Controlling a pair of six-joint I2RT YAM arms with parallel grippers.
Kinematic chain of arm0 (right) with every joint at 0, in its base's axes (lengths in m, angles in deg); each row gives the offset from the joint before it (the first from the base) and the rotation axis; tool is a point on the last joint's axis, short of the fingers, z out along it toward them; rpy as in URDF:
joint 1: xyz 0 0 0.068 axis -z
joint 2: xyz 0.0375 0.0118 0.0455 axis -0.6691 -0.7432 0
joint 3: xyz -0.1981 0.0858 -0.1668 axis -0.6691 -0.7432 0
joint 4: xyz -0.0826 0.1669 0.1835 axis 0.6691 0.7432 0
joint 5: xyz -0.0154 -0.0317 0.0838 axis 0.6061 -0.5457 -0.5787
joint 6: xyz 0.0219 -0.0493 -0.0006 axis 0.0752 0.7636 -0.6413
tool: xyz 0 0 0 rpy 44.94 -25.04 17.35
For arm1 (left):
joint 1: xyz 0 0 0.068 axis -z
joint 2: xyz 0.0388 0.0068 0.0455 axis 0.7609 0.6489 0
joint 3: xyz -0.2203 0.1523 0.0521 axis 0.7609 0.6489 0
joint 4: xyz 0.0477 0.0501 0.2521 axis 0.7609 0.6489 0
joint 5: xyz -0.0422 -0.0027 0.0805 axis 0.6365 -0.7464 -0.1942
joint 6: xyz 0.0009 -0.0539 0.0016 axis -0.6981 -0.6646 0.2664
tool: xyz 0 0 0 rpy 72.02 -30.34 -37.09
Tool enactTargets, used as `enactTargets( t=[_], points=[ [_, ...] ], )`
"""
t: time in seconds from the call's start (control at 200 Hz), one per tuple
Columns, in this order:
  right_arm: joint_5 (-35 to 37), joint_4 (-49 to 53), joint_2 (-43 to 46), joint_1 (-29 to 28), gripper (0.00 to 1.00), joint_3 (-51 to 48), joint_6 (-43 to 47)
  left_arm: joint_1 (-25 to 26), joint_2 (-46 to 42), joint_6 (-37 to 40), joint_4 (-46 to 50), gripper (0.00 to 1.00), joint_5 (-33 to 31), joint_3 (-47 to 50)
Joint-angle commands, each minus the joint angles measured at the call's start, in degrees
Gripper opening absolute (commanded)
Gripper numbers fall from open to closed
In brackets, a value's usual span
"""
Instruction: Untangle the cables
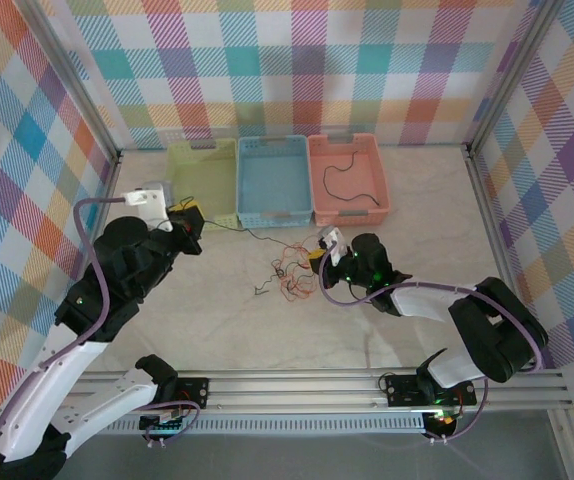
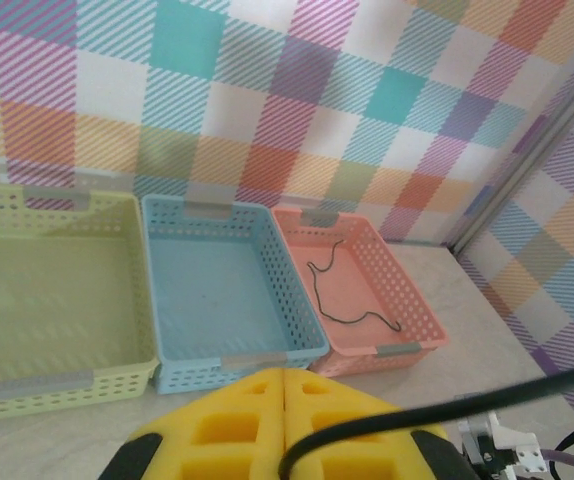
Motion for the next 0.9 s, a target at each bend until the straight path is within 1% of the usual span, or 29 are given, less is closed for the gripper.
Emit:
enactTargets(
  t=[0.0,0.225,0.33,0.41,0.49,0.52,0.54,0.655,0.815,0.9],
  points=[
    [4.3,1.2,-0.8,1.0,0.0,-0.2,-2.1,-0.6,-2.3,1.9,1.1,0.0,-3.8,-5.5],
    [4.7,2.1,-1.4,1.2,0.0,0.1,-2.2,-0.7,-3.0,2.3,2.5,0.0,-3.5,-10.1],
    [4.0,1.3,-1.2,1.2,0.08,-0.1,-2.2,-0.6,-2.3,2.4,2.9,0.0,-1.7,-11.1],
    [1.8,-0.8,-1.1,1.2,0.26,-0.7,-2.0,-0.6,-1.3,1.9,2.9,0.0,1.0,-11.1],
    [-0.2,-2.4,-0.7,1.2,0.38,-1.3,-1.6,-0.6,-0.1,1.4,2.8,0.0,3.7,-10.8],
    [-0.7,-2.4,-0.5,1.1,0.4,-1.6,-1.5,-0.6,0.4,1.2,2.7,0.0,4.6,-10.8],
    [-0.8,-4.3,-0.5,1.1,0.42,-1.7,-1.4,-0.6,0.8,1.1,2.7,0.0,5.1,-10.8],
    [-2.7,-6.5,0.2,1.1,0.48,-2.6,-1.0,-0.7,3.2,0.5,2.8,0.0,8.5,-11.3],
    [-8.7,-11.6,0.3,1.0,0.51,-3.7,-0.2,-0.6,6.2,0.0,3.0,0.0,12.6,-13.1],
    [-12.3,-12.6,-0.2,0.5,0.52,-3.3,0.8,-0.6,7.7,-0.1,3.4,0.0,14.0,-14.1]
  ],
)
